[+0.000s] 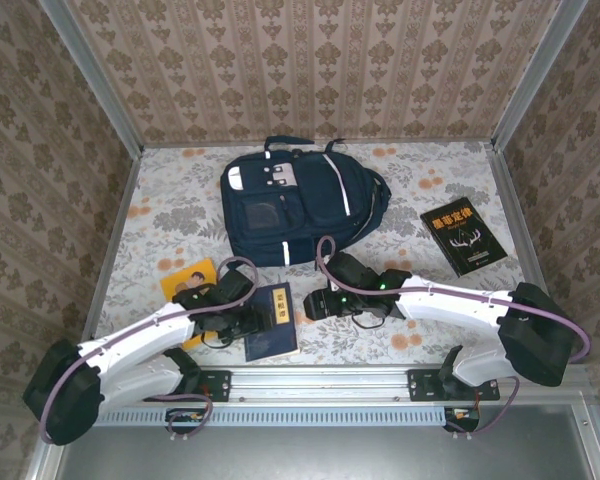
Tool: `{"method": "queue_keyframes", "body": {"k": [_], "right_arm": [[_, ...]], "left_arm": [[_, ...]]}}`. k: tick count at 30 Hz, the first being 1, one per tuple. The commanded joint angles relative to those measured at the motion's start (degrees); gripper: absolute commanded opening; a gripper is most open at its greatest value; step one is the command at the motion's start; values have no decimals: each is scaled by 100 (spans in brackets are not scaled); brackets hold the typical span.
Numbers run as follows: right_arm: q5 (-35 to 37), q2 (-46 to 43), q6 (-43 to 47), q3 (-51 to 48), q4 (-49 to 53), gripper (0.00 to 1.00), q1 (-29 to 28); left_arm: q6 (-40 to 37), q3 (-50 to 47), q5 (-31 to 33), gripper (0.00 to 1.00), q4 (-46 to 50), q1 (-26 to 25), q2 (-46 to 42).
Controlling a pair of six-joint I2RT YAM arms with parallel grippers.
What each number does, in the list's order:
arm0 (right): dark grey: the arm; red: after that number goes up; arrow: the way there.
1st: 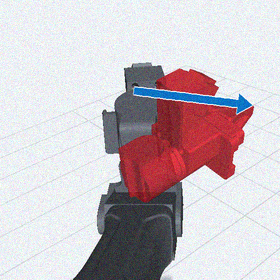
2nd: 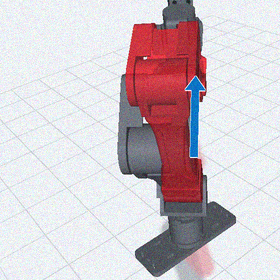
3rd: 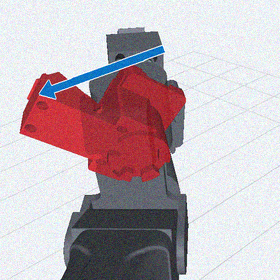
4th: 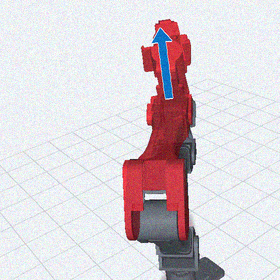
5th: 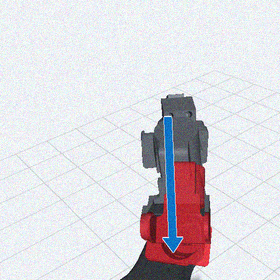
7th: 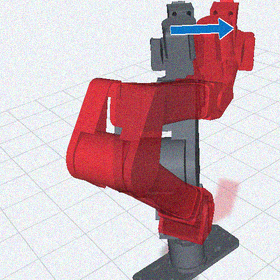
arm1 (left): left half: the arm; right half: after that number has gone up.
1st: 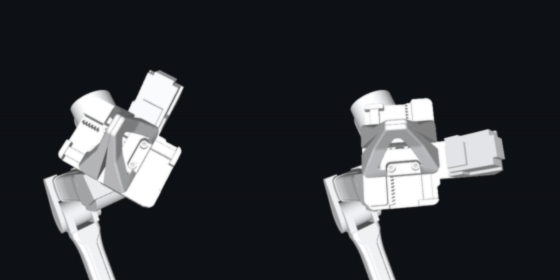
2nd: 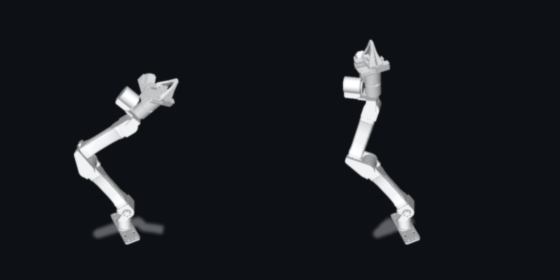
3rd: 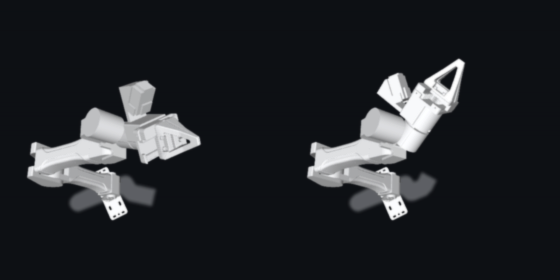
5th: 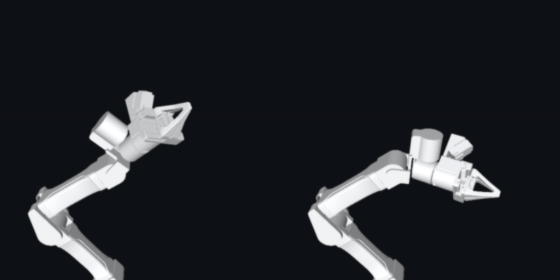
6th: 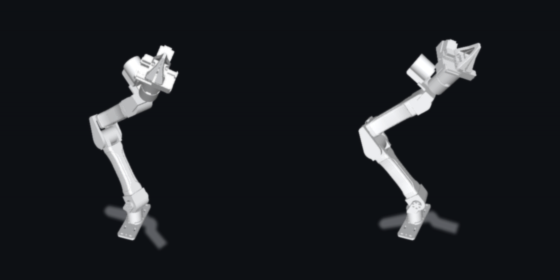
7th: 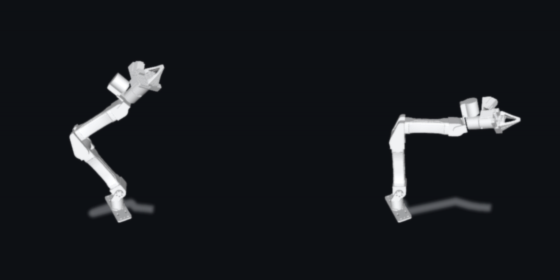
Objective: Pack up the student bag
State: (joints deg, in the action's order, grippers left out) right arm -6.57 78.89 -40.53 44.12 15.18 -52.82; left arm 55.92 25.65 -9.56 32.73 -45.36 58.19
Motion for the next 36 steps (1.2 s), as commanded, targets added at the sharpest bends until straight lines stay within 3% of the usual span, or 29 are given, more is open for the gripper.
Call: {"method": "queue_keyframes", "body": {"k": [1, 7, 15, 27, 36], "right_arm": [[-150, 213, -73, -87, -173, 74, -10], [-548, 331, -281, -307, -641, 73, 190], [-1671, 710, -1074, -794, -1819, 69, 743], [-1791, 1113, -1385, -1154, -2460, 62, 1044], [-2032, 1483, -1578, -1235, -2970, 50, 1116]], "left_arm": [[-68, -165, 230, 69, -230, -25, 274], [-297, 18, -65, 69, -987, -129, 755], [-537, 495, -480, 68, -1493, -436, 1458], [-645, 127, -141, 64, -1023, -369, 218], [-591, -104, -204, 45, -1540, -211, 615]]}}
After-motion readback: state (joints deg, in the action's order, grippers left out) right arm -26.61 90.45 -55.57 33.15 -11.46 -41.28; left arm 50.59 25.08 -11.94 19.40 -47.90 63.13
